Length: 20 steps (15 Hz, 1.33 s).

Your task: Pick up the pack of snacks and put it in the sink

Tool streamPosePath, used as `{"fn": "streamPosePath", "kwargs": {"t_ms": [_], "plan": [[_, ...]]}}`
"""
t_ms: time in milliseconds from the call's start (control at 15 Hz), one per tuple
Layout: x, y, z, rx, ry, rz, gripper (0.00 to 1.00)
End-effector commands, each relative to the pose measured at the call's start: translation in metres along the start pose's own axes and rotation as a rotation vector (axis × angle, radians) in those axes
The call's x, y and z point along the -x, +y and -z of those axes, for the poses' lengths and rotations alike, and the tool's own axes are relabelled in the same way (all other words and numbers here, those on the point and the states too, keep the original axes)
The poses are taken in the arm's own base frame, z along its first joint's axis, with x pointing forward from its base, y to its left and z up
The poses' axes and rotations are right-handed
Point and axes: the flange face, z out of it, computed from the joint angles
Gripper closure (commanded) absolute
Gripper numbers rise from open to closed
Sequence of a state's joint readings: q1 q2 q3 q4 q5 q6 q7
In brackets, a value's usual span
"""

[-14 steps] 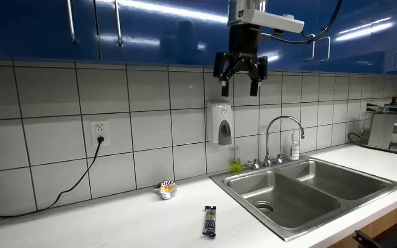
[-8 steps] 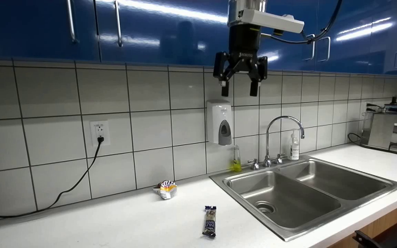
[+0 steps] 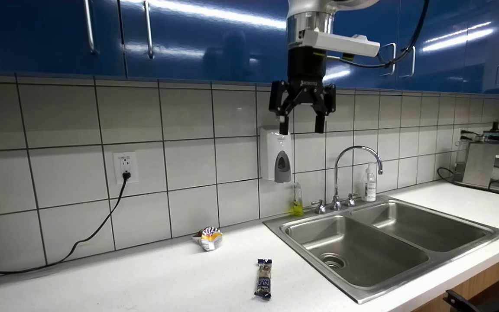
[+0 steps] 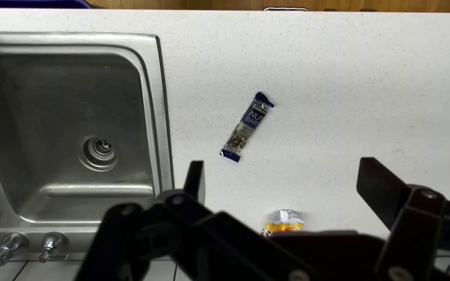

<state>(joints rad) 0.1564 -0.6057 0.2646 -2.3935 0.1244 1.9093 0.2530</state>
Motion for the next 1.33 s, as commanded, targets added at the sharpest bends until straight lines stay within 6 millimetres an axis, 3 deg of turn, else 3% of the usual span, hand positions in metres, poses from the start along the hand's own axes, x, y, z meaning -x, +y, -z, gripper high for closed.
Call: {"fn": "streamPosePath", "kwargs": {"t_ms": [0, 533, 1267], "plan": [[0.004, -0.001, -0.023, -0.013, -0.02, -0.011, 0.0], [0.011, -0.006, -0.086, -0.032, -0.054, -0.018, 0.0], [-0.012, -0.025, -0.188, -0.042, -0.042, 0.008, 0.0]]}}
